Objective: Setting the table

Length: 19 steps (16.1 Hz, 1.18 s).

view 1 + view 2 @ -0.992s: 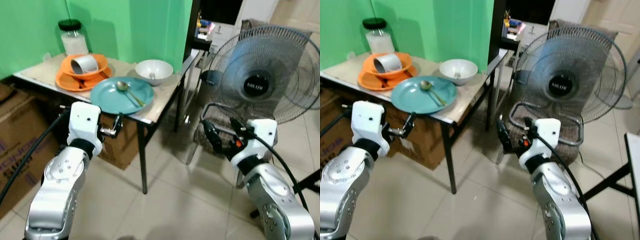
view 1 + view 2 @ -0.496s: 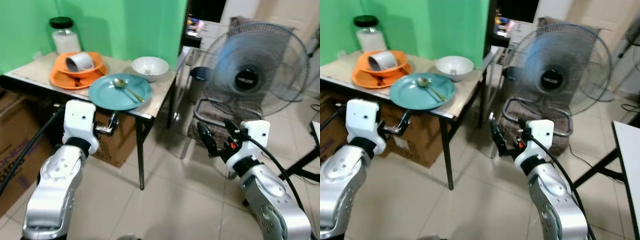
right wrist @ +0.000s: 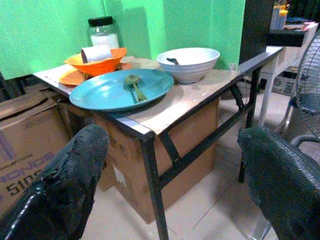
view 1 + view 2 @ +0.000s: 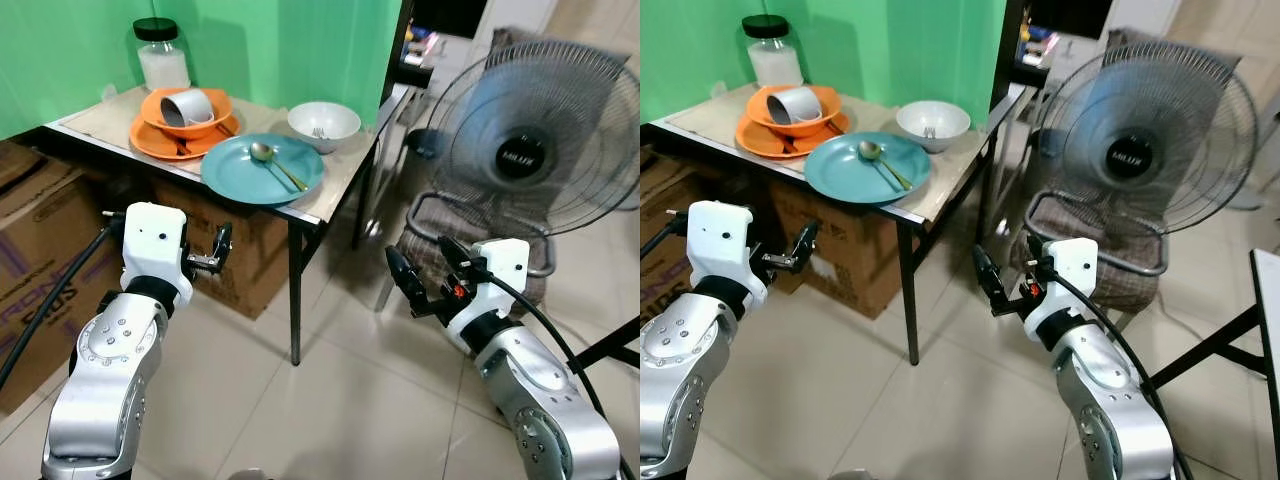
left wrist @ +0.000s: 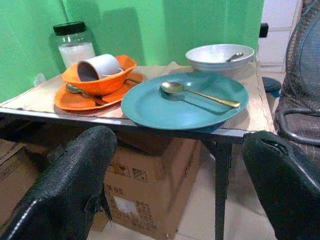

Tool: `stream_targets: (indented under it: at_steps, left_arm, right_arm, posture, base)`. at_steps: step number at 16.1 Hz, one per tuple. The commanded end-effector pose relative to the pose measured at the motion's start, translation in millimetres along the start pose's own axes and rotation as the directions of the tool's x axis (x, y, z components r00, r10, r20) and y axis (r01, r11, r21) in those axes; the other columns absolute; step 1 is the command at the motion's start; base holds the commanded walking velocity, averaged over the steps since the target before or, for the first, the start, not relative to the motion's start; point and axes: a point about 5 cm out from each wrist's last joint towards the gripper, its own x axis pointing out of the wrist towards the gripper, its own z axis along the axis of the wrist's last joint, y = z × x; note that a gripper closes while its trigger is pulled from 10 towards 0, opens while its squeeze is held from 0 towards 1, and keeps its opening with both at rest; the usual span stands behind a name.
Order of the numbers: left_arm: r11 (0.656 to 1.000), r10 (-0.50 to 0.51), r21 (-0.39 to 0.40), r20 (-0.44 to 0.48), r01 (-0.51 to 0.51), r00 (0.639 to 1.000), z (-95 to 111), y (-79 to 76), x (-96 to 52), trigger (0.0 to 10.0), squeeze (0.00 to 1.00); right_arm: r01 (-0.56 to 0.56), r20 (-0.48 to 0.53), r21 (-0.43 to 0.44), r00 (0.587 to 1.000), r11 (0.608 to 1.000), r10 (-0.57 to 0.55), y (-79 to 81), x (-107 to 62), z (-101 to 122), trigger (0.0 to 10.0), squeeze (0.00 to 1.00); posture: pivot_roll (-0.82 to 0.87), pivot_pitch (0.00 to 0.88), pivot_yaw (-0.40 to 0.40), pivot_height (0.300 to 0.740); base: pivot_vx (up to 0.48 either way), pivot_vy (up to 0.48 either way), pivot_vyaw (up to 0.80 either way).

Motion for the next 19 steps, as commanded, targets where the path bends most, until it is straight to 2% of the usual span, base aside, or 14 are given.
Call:
stream_targets:
  at_steps: [1,3,5,6,11,12,13,14,15,17,19]
  left_arm:
    - [1.000,-0.008,-0.001,0.011,0.008,1.000,3,-0.6,-1.0,10.0,0.00]
    - [1.000,-0.024,0.009,0.018,0.023,1.000,4,-1.1,-1.8,10.0,0.00]
    - [1.000,-0.025,0.017,0.021,0.025,0.999,5,0.7,-2.1,10.0,0.00]
    - [0.999,-0.026,0.021,0.022,0.026,0.999,5,1.3,-2.0,10.0,0.00]
    - [0.999,-0.030,0.020,0.021,0.029,0.999,6,3.7,0.5,10.0,0.00]
    - [0.999,-0.033,0.020,0.021,0.033,0.999,6,3.2,1.1,10.0,0.00]
    - [0.999,-0.036,0.019,0.020,0.035,0.999,5,2.9,1.4,10.0,0.00]
    - [0.999,-0.037,0.019,0.019,0.037,0.999,5,2.6,1.5,10.0,0.00]
    - [0.999,-0.037,0.016,0.017,0.037,0.999,4,3.0,2.2,10.0,0.00]
    - [0.999,-0.035,-0.004,0.018,0.035,0.999,2,3.2,1.9,10.0,0.00]
    - [0.999,-0.040,-0.022,0.017,0.040,0.999,-3,3.1,-0.3,10.0,0.00]
  right_arm:
    - [-0.018,0.001,-0.015,1.000,1.000,0.018,2.2,0.9,1,10.0,1.00]
    - [-0.001,0.002,-0.024,1.000,1.000,0.001,0.4,1.2,1,10.0,1.00]
    - [0.032,0.035,0.006,0.999,0.999,-0.033,0.0,0.9,0,10.0,1.00]
    - [0.048,0.045,0.031,0.998,0.998,-0.049,0.1,0.5,1,10.0,1.00]
    - [0.089,0.057,0.050,0.994,0.995,-0.092,-1.6,1.8,-1,10.0,0.98]
    - [0.100,0.061,0.048,0.993,0.994,-0.103,-2.9,2.8,-1,10.0,0.88]
    - [0.113,0.065,0.048,0.991,0.992,-0.116,-4.0,3.6,-1,10.0,0.25]
    - [0.119,0.067,0.049,0.990,0.992,-0.122,-4.6,3.8,0,10.0,0.25]
    - [0.149,0.078,0.047,0.985,0.988,-0.152,-7.3,4.8,0,10.0,0.00]
    - [0.162,0.091,0.040,0.982,0.986,-0.165,-8.5,6.0,1,10.0,0.00]
    - [0.145,0.099,-0.020,0.985,0.989,-0.142,-6.8,8.6,2,10.0,0.00]
  posture:
    - [0.08,0.000,-0.037,0.740]
    - [0.08,0.000,-0.034,0.740]
    - [0.08,0.000,-0.021,0.740]
    - [0.08,0.000,-0.020,0.740]
    - [0.09,0.000,-0.009,0.740]
    - [0.09,0.000,-0.006,0.740]
    - [0.09,0.000,-0.003,0.740]
    - [0.09,0.000,-0.003,0.740]
    - [0.09,0.000,-0.003,0.740]
    - [0.09,0.000,-0.002,0.740]
    - [0.08,0.000,-0.001,0.740]
  base:
    - [0.000,0.000,0.00]
    - [0.000,0.000,0.80]
    - [0.000,0.000,0.78]
    - [0.000,0.000,0.00]
    - [0.052,0.000,0.00]
    - [0.270,0.000,0.00]
    - [0.270,0.000,0.00]
    - [0.270,0.000,0.00]
    - [0.274,0.000,0.00]
    - [0.272,0.000,0.00]
    - [0.277,0.000,0.00]
